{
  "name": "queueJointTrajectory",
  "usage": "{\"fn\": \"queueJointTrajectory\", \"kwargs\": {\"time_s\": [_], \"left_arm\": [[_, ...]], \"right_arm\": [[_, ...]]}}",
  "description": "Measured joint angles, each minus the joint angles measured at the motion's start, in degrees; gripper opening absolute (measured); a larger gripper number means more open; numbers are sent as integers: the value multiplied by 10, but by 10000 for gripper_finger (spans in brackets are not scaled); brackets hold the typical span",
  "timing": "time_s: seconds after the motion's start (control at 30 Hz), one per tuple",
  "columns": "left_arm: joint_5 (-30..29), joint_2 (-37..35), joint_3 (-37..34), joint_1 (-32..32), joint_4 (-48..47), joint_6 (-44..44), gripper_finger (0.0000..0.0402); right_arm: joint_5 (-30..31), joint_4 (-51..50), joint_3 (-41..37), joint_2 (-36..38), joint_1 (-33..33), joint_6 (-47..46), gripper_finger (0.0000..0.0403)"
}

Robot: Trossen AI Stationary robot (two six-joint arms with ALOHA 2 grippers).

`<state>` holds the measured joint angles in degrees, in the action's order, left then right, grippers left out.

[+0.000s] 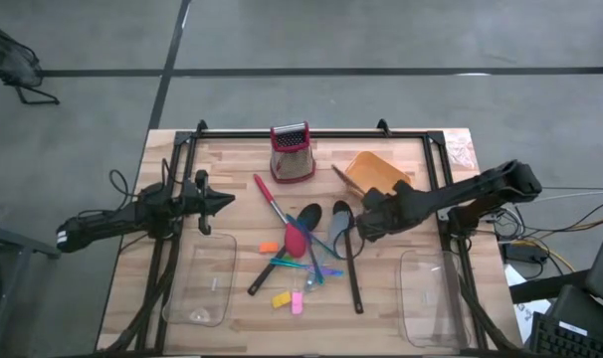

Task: Pick & Place Kitchen Items
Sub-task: Put the gold knife into the yellow bin, then put the top right purple knife into the yellow bin

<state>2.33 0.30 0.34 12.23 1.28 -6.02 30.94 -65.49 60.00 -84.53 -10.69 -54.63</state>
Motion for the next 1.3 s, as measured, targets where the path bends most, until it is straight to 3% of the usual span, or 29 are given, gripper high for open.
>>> {"fn": "queueJointTrajectory", "kwargs": {"time_s": [0.4,0.8,1.1,1.3], "left_arm": [[0,0,0,0,0,0,23],[0,0,0,0,0,0,23],[0,2,0,0,0,0,23],[0,4,0,0,0,0,23]], "right_arm": [[17,12,-71,52,55,-73,70],[50,80,-106,46,106,-54,59],[49,125,-145,42,116,-54,85],[51,126,-147,38,116,-50,60]]}}
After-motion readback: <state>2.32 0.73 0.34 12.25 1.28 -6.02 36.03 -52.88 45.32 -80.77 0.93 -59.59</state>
